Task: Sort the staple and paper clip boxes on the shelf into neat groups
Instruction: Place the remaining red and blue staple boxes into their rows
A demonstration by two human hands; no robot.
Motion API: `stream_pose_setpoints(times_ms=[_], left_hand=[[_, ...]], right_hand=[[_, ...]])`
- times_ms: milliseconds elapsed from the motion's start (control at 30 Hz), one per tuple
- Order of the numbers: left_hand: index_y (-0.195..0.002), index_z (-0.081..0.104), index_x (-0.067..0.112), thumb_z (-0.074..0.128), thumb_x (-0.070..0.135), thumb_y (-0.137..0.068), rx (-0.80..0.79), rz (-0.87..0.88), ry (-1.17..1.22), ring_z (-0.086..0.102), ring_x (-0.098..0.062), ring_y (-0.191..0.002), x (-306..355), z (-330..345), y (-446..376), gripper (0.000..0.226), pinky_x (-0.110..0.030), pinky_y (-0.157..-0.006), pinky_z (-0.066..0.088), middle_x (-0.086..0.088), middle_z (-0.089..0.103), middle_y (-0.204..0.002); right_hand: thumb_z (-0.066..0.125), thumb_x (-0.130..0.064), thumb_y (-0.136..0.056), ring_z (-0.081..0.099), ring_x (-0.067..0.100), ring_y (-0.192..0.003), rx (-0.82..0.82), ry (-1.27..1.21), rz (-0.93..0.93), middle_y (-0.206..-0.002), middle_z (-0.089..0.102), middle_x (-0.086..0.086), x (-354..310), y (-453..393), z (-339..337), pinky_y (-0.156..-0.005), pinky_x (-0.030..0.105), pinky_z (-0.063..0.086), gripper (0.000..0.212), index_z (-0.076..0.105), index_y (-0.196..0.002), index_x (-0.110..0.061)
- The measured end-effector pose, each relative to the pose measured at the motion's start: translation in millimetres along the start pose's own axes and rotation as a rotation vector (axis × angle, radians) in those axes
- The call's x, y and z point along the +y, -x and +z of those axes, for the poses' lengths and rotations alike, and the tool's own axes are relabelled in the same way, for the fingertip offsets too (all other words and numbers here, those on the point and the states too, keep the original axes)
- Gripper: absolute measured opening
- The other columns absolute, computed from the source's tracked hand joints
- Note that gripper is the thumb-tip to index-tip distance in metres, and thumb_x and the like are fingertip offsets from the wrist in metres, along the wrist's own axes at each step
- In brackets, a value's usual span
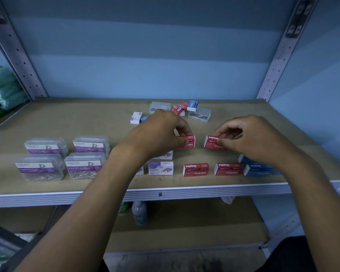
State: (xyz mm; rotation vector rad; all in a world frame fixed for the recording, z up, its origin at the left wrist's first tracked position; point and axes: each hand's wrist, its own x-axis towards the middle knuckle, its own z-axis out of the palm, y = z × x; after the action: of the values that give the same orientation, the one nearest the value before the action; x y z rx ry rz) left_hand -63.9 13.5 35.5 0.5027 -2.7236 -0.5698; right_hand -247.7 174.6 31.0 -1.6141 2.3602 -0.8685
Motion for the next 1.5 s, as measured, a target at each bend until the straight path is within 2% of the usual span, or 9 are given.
stream_pose_setpoints(times_ms=[233, 367, 567, 700, 900, 1133, 1300, 1433, 1500], left_hand=[[-0.102, 0.076, 0.028, 0.071, 0.025, -0.084, -0.031, 0.026, -0.029, 0.054, 0.013, -0.068, 15.6, 11.2, -1.0, 0.018, -0.007, -0.067, 0.043, 0.015, 0.072, -0.097], [-0.100, 0.076, 0.030, 0.072, 0.027, -0.083, -0.045, 0.037, -0.060, 0.060, 0.005, -0.075, 16.5, 18.7, -4.9, 0.018, -0.021, -0.076, 0.053, 0.016, 0.072, -0.095], [-0.101, 0.074, 0.033, 0.070, 0.031, -0.084, -0.092, 0.046, -0.133, 0.062, -0.001, -0.085, 19.8, 29.0, -9.1, 0.018, -0.034, -0.081, 0.055, 0.017, 0.072, -0.098], [-0.102, 0.074, 0.035, 0.069, 0.033, -0.083, -0.104, 0.038, -0.159, 0.063, -0.005, -0.090, 21.8, 33.4, -10.7, 0.019, -0.039, -0.085, 0.053, 0.016, 0.072, -0.100], [-0.103, 0.073, 0.033, 0.069, 0.036, -0.083, -0.113, 0.032, -0.130, 0.062, -0.006, -0.090, 21.3, 33.7, -9.7, 0.020, -0.036, -0.081, 0.055, 0.014, 0.071, -0.102], [-0.100, 0.073, 0.031, 0.068, 0.043, -0.084, -0.029, -0.011, -0.034, 0.060, -0.001, -0.087, 11.8, 18.7, -6.6, 0.020, -0.025, -0.076, 0.052, 0.016, 0.070, -0.098], [-0.115, 0.066, 0.034, 0.069, 0.045, -0.083, 0.022, -0.073, -0.154, 0.053, -0.010, -0.115, -7.7, 10.1, -9.5, 0.034, -0.025, -0.096, 0.044, 0.010, 0.060, -0.127], [-0.128, 0.057, 0.031, 0.069, 0.044, -0.084, -0.029, -0.214, -0.191, 0.045, -0.016, -0.127, -23.2, -0.8, -16.6, 0.047, -0.027, -0.098, 0.038, 0.006, 0.046, -0.141], [-0.133, 0.053, 0.030, 0.070, 0.042, -0.084, -0.073, -0.288, -0.174, 0.044, -0.016, -0.128, -32.0, -4.3, -21.4, 0.053, -0.029, -0.100, 0.038, 0.006, 0.042, -0.144]], right_hand=[[0.081, -0.020, -0.083, 0.066, -0.004, -0.076, -0.020, 0.025, 0.025, -0.079, 0.074, -0.017, 6.4, 11.2, -7.7, -0.063, 0.007, 0.048, 0.014, 0.079, -0.089, -0.033], [0.080, -0.019, -0.084, 0.067, -0.007, -0.075, -0.056, 0.014, 0.052, -0.077, 0.074, -0.019, 6.1, 14.1, -8.7, -0.062, 0.008, 0.051, 0.018, 0.077, -0.086, -0.036], [0.081, -0.024, -0.084, 0.067, -0.008, -0.077, -0.096, 0.028, 0.088, -0.080, 0.075, -0.020, 8.5, 14.8, -7.8, -0.074, 0.024, 0.060, 0.011, 0.078, -0.088, -0.035], [0.081, -0.024, -0.085, 0.069, -0.005, -0.077, -0.125, 0.024, 0.112, -0.081, 0.076, -0.017, 11.4, 13.1, -5.0, -0.075, 0.028, 0.061, 0.010, 0.079, -0.089, -0.033], [0.080, -0.024, -0.085, 0.069, -0.003, -0.079, -0.154, 0.004, 0.135, -0.085, 0.076, -0.015, 12.4, 12.3, -2.9, -0.072, 0.022, 0.059, 0.011, 0.078, -0.093, -0.031], [0.073, -0.031, -0.091, 0.063, -0.005, -0.088, -0.050, 0.025, 0.082, -0.100, 0.070, -0.021, 5.3, 4.8, 0.3, -0.068, 0.013, 0.045, 0.016, 0.074, -0.105, -0.036], [0.071, -0.032, -0.091, 0.060, -0.002, -0.094, 0.011, 0.019, 0.086, -0.111, 0.066, -0.016, 3.2, -11.2, 12.4, -0.070, 0.015, 0.044, 0.023, 0.072, -0.113, -0.039], [0.072, -0.029, -0.088, 0.062, 0.011, -0.102, 0.076, 0.008, 0.083, -0.120, 0.062, -0.007, 0.6, -35.8, 29.5, -0.089, 0.027, 0.049, 0.032, 0.068, -0.119, -0.039], [0.070, -0.032, -0.088, 0.058, 0.014, -0.109, 0.092, 0.024, 0.100, -0.126, 0.057, -0.003, -1.7, -53.3, 37.6, -0.092, 0.027, 0.045, 0.039, 0.063, -0.125, -0.038]])
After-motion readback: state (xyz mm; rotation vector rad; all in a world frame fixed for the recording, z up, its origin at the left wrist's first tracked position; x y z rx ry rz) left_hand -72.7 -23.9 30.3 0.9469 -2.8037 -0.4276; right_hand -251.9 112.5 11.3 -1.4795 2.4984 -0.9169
